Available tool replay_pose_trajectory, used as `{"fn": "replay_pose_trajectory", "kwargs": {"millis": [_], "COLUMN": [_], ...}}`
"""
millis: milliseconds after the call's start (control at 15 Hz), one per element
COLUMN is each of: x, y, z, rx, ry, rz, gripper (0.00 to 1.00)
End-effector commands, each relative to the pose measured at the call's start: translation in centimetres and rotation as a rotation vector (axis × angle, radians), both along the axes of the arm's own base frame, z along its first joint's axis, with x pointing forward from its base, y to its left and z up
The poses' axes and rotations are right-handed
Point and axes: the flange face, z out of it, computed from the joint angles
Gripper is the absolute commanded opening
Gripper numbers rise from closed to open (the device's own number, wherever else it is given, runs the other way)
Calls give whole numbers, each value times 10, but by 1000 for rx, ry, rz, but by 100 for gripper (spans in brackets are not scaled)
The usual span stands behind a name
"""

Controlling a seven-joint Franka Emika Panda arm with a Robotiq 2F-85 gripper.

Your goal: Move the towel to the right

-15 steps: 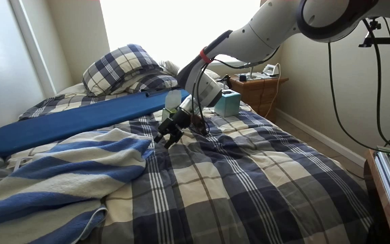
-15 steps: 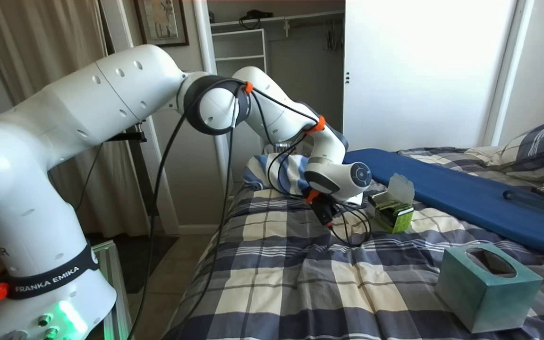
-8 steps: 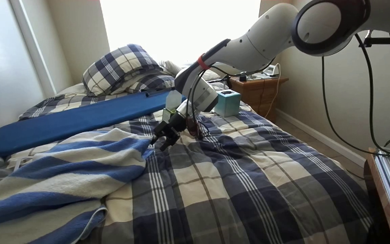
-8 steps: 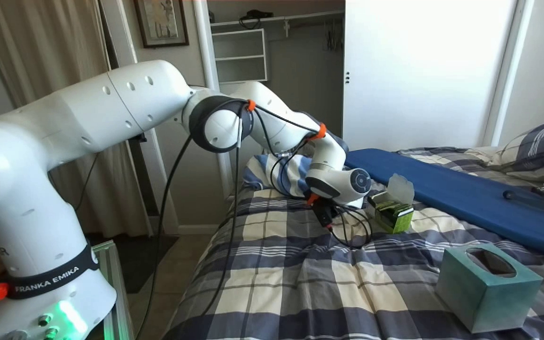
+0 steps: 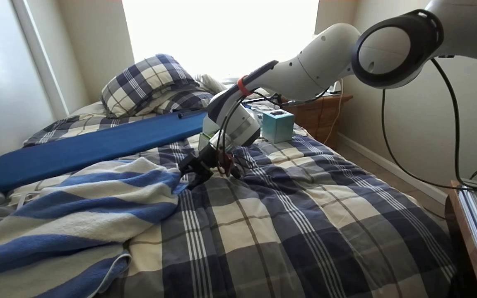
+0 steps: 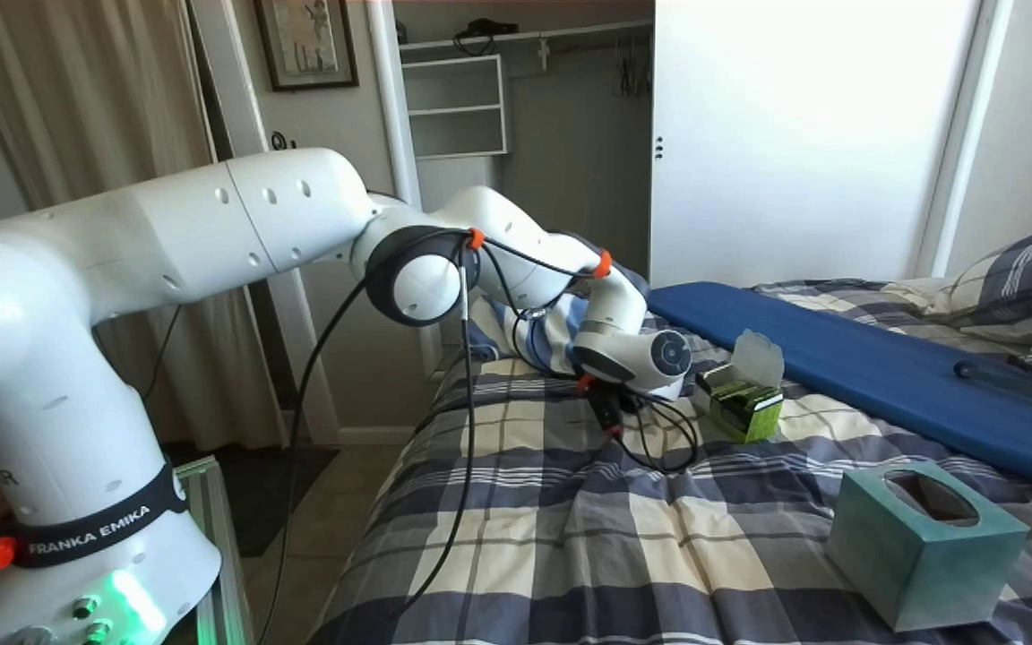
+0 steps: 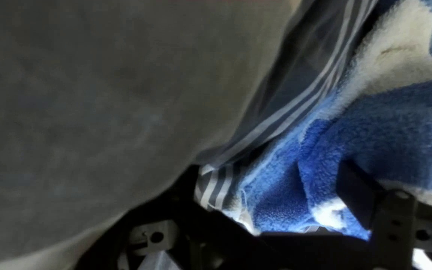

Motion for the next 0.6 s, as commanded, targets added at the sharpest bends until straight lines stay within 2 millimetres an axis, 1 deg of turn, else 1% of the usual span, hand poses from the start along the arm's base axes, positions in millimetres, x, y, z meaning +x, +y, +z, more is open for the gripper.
{"fn": "replay_pose_trajectory", "kwargs": {"millis": [0, 133, 200, 267, 533], "x": [8, 10, 11, 12, 15], "y": [13, 16, 16, 15, 11], "z": [-9, -3, 1, 6, 19], "rx": [13, 18, 25, 29, 37], "ry": [7, 26, 41, 48, 82], "rz": [-48, -57, -59, -64, -81], "gripper": [61, 48, 39, 34, 5]}}
